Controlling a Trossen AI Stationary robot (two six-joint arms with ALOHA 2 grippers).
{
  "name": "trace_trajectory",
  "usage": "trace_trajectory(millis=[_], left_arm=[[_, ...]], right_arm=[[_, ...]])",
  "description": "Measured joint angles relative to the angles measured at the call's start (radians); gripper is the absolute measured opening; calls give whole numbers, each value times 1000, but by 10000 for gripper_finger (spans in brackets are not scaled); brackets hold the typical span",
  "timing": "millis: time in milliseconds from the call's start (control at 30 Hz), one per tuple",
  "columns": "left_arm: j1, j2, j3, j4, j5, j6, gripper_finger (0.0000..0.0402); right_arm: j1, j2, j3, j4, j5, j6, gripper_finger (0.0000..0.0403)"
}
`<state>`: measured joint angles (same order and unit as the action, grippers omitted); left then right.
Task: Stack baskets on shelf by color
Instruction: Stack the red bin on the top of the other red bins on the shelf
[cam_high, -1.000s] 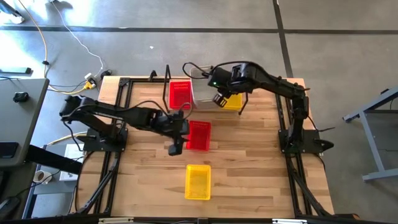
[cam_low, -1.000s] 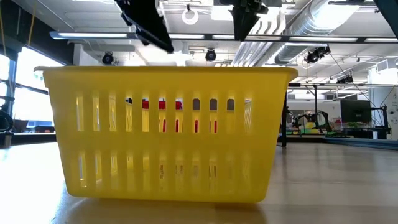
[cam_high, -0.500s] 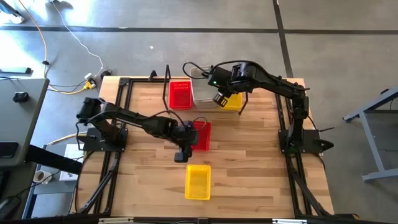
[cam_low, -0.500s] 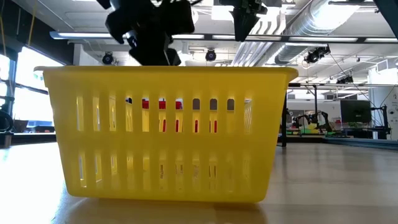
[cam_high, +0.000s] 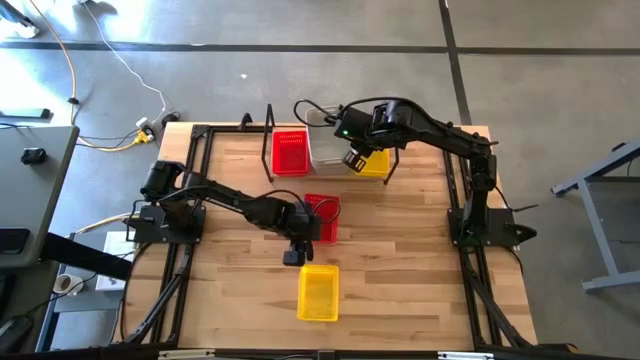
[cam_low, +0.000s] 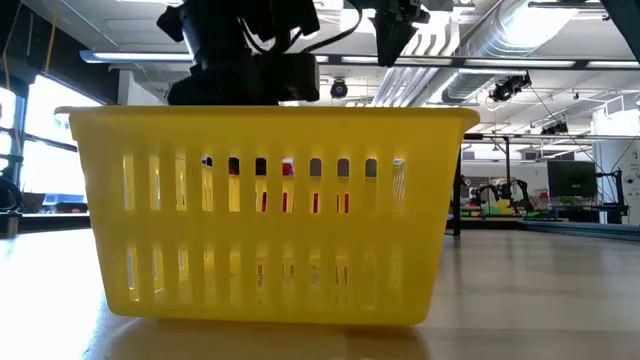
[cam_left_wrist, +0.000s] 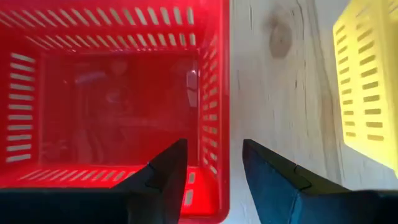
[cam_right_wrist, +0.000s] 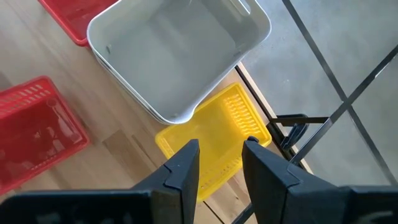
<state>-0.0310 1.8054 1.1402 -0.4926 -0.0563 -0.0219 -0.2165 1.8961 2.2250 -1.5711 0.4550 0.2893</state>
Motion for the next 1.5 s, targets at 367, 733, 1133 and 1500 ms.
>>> trace_trajectory(millis=[367, 733, 1133, 1500], left_arm=[[-2, 2, 0, -6, 4, 0, 13], [-50, -66, 0, -77, 9, 26, 5], [-76, -295, 0, -213, -158, 18, 2], [-50, -505, -1, -322, -377, 50, 2]], right_arm=[[0, 0, 0, 0, -21, -1, 108], [0, 0, 0, 0, -18, -10, 108], [0, 0, 0, 0, 10, -7, 108], [0, 1, 0, 1, 11, 25, 108]])
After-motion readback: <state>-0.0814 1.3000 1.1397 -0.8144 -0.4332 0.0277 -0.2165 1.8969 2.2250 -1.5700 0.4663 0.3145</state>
